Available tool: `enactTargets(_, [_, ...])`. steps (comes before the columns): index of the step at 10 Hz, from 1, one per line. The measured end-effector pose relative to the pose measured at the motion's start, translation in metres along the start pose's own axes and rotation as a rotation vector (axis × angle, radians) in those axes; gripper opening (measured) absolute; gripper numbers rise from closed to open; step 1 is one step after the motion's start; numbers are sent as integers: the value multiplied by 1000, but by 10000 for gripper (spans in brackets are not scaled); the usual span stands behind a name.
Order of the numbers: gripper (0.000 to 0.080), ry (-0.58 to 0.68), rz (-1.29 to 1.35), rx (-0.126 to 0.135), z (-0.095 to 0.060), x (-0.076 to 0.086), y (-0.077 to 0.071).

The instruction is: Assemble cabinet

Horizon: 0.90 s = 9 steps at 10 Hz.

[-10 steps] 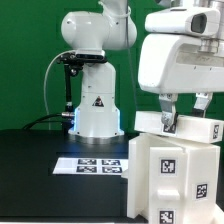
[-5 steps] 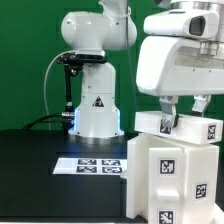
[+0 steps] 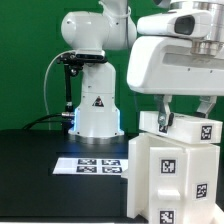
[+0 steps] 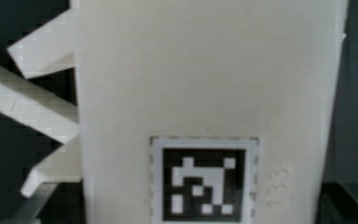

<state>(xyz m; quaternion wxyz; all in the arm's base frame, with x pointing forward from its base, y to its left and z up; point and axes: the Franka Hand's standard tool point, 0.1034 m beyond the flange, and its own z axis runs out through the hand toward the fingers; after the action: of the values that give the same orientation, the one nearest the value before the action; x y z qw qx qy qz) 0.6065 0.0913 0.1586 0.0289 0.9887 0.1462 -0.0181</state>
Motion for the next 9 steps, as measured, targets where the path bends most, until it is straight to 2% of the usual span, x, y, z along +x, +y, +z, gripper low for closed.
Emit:
enactTargets(2, [555, 16, 240, 1, 0, 0, -1])
enactTargets(5, [557, 25, 643, 34, 1, -3, 4])
enactTargets(9, [557, 5, 954, 32, 1, -2, -1])
